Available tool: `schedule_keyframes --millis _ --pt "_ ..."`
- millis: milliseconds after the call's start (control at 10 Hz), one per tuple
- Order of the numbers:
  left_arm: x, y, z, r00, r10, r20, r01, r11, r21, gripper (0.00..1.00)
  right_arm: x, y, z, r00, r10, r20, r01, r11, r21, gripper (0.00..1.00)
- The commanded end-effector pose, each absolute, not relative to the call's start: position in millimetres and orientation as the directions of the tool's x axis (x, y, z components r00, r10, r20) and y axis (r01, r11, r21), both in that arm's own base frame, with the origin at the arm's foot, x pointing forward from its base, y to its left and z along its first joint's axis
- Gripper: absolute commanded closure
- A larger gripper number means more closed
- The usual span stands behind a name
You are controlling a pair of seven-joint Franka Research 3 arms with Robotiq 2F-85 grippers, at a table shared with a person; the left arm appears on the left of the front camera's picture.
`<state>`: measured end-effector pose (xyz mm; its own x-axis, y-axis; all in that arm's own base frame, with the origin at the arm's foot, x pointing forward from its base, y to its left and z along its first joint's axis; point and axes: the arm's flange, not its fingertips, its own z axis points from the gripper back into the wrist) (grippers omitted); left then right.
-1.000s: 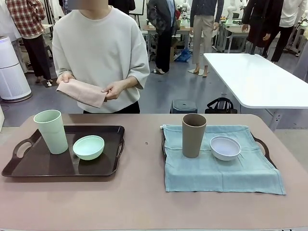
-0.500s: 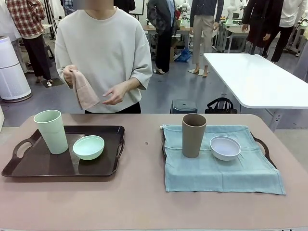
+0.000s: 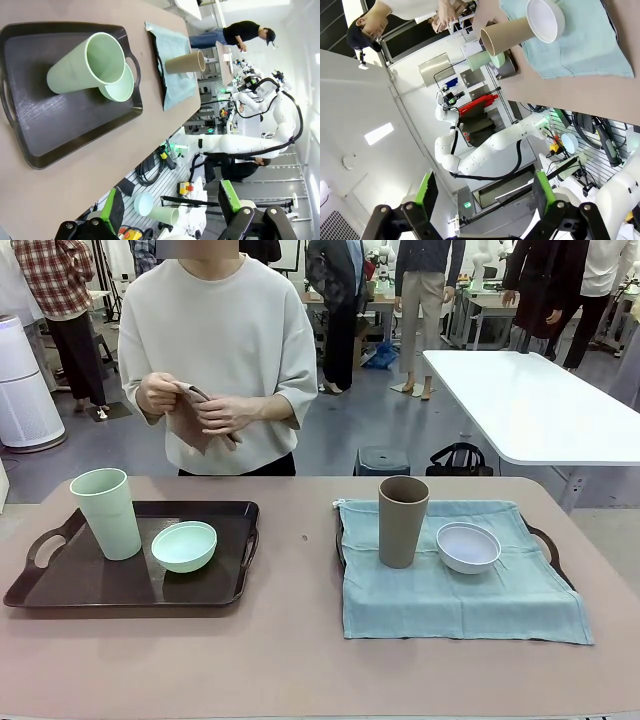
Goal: Set up a tray with a mat and arrange the tableware.
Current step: Pick up the Picnic Bowl and Reusable plastic cup from the Handle tray in front of the human's position and hold them in the air.
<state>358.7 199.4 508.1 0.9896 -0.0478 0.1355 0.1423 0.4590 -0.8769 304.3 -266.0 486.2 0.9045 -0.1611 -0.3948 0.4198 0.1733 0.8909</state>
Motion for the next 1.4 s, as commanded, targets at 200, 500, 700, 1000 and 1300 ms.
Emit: schedule_keyframes --millis 200,500,700,1000,1300 --pt "366 182 516 0.949 -0.166 0.268 0.315 0.505 -0.804 0.0 317 -238 495 0.902 -0.136 -0.409 0.431 0.258 0.865 0.0" --pt "354 154 549 0.753 -0.443 0.487 0.654 0.423 -0.627 0.0 326 -147 537 0.901 -0.119 -0.417 0.426 0.421 0.801 0.0" --pt "355 153 558 0.629 -0.55 0.549 0.77 0.346 -0.536 0.0 330 -76 556 0.906 -0.143 -0.398 0.407 0.55 0.729 0.0" --pt "356 145 565 0.509 -0.577 0.638 0.856 0.265 -0.444 0.0 327 30 564 0.928 -0.144 -0.344 0.34 0.705 0.623 0.0" --pt "365 141 562 0.485 -0.557 0.674 0.874 0.303 -0.379 0.0 330 131 535 0.931 -0.163 -0.326 0.315 0.811 0.493 0.0"
